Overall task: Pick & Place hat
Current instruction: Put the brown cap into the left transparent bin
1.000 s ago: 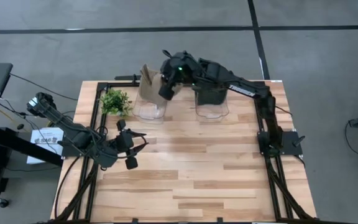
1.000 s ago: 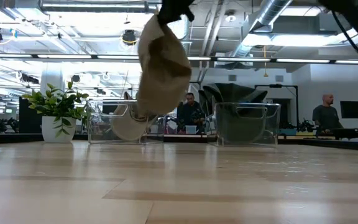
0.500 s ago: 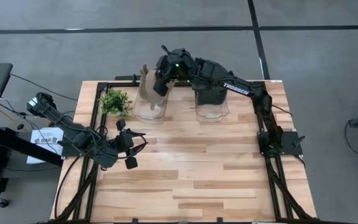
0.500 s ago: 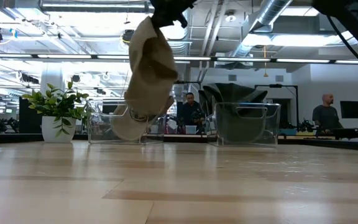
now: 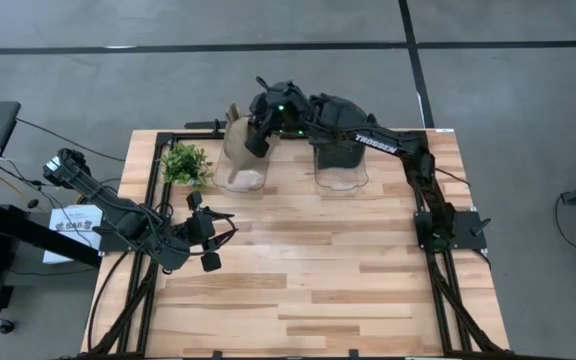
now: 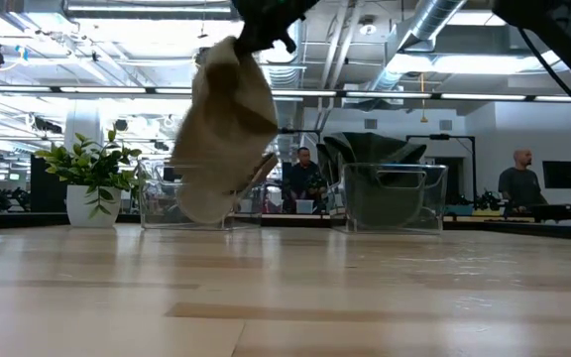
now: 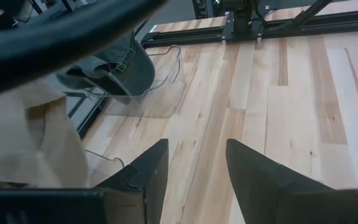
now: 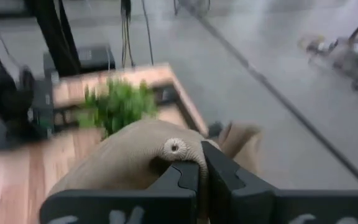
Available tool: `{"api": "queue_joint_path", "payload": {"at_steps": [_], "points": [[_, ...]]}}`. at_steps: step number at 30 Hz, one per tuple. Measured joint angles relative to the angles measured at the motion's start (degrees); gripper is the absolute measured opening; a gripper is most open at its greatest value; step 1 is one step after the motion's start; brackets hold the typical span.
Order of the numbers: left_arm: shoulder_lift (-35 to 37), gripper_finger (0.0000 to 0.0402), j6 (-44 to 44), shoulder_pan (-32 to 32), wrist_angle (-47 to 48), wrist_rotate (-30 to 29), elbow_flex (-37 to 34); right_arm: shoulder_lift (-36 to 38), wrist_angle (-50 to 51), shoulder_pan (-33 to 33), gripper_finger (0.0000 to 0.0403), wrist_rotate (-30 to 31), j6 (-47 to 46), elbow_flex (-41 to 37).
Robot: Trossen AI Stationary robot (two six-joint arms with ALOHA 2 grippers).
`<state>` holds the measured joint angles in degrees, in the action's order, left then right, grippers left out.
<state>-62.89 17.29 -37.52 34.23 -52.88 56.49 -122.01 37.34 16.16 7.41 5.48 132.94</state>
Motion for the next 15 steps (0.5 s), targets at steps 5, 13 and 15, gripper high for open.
{"api": "queue_joint_path", "payload": {"at_steps": [5, 13, 15], "points": [[-0.02, 0.0158, 0.76, 0.00, 0.11, 0.23, 0.00, -2.98, 2.83, 0.46, 0.0000, -0.11, -1.01, -0.14], [-0.04, 0.0158, 2.35, 0.00, 0.51, 0.78, -0.02, -7.89, 3.03, 3.67, 0.0000, 0.05, -1.56, -0.22], [-0.04, 0.0158, 2.49, 0.00, 0.53, 1.47, -0.02, -8.42, 2.24, 4.63, 0.0000, 0.08, -1.56, -0.13]]}}
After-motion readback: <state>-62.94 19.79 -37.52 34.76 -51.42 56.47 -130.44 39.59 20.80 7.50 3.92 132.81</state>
